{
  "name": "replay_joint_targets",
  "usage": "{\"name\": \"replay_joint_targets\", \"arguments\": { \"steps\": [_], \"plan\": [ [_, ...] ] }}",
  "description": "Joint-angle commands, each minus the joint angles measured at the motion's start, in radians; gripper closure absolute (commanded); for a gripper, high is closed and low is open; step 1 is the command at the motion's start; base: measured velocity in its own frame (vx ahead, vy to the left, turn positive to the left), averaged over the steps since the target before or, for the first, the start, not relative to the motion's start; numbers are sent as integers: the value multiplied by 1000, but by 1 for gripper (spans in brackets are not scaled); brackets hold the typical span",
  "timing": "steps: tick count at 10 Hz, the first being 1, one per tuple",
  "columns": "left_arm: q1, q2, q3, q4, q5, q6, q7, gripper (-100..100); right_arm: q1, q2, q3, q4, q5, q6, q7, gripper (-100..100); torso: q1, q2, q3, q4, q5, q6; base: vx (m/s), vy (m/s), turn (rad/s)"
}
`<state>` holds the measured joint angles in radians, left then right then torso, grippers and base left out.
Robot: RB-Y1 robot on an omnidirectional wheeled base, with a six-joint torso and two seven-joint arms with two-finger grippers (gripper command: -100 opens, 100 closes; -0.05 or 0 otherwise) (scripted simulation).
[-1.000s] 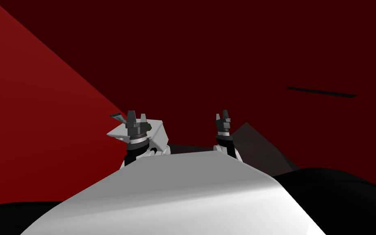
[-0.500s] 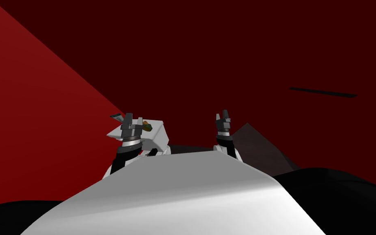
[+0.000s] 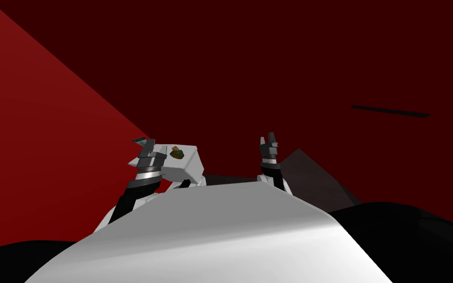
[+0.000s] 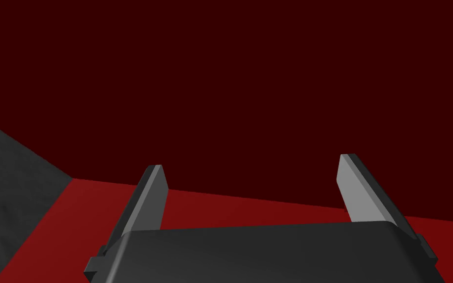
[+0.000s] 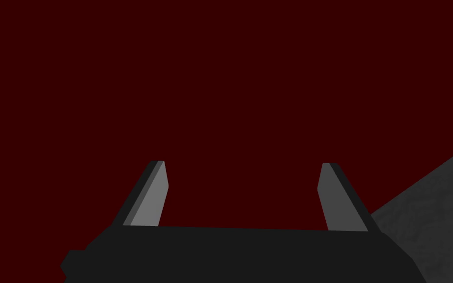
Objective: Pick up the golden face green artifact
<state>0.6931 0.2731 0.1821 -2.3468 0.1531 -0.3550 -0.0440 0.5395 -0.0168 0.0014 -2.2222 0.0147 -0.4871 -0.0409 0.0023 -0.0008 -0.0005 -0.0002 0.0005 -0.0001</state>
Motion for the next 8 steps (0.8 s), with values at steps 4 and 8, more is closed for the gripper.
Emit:
{"name": "replay_joint_targets", "arguments": {
  "steps": [4, 8],
  "plan": [
    [73, 76, 97, -27, 81, 122, 46, -100, 0, 0, 0, 0, 0, 0, 0, 0, -1, 0, 0, 0, 0, 0, 17, 19, -8],
    [129, 137, 173, -43, 146, 218, 79, -100, 0, 0, 0, 0, 0, 0, 0, 0, -2, 0, 0, 0, 0, 0, 16, 13, -11]
  ]
}}
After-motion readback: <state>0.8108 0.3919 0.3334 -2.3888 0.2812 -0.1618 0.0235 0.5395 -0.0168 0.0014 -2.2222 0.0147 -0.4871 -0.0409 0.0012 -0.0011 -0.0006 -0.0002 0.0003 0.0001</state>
